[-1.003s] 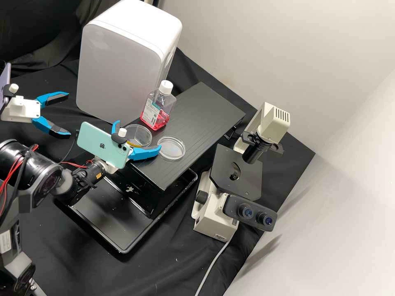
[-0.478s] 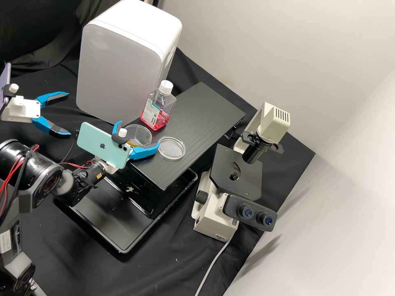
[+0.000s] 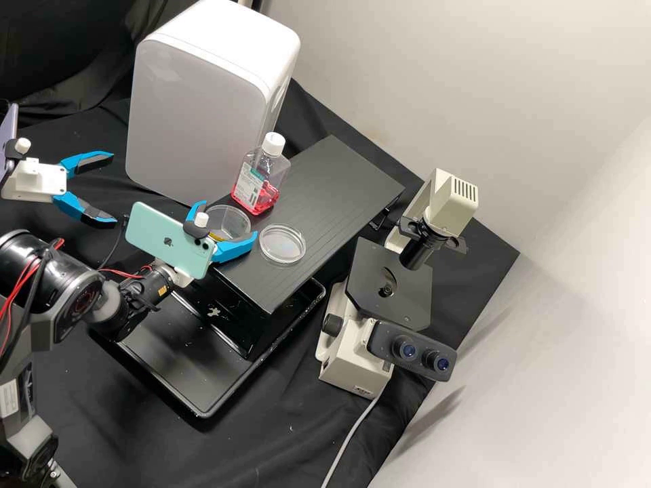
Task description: Place the lid on the petri dish
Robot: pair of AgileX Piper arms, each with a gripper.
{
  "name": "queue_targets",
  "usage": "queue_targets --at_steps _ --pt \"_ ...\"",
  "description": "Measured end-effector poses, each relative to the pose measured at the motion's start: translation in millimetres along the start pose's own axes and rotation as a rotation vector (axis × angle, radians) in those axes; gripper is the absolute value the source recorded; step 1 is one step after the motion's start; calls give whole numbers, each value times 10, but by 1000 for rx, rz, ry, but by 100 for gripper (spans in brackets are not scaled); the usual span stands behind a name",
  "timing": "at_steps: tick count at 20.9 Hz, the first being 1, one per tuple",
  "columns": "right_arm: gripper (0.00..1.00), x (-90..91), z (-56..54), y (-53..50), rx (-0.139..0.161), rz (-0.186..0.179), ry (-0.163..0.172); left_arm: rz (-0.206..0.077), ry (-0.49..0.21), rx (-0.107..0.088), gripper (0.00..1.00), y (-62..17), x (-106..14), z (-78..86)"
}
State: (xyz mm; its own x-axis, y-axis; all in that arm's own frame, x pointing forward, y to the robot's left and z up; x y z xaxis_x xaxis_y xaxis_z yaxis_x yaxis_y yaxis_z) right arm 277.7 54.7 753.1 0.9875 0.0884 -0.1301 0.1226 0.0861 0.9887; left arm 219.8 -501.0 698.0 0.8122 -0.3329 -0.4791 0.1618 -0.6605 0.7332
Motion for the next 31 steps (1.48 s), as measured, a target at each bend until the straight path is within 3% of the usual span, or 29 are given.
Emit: queue_targets --at_steps 11,18,20,31 --pt "0 -25 17 -7 12 -9 10 0 0 0 100 0 0 0" --pt "0 -114 39 112 33 27 6 1 4 -2 100 1 0 -3" --pt "0 -160 43 141 26 27 8 1 4 -2 100 1 0 -3" --pt "0 -371 175 584 36 196 -49 0 -3 7 100 -2 2 14"
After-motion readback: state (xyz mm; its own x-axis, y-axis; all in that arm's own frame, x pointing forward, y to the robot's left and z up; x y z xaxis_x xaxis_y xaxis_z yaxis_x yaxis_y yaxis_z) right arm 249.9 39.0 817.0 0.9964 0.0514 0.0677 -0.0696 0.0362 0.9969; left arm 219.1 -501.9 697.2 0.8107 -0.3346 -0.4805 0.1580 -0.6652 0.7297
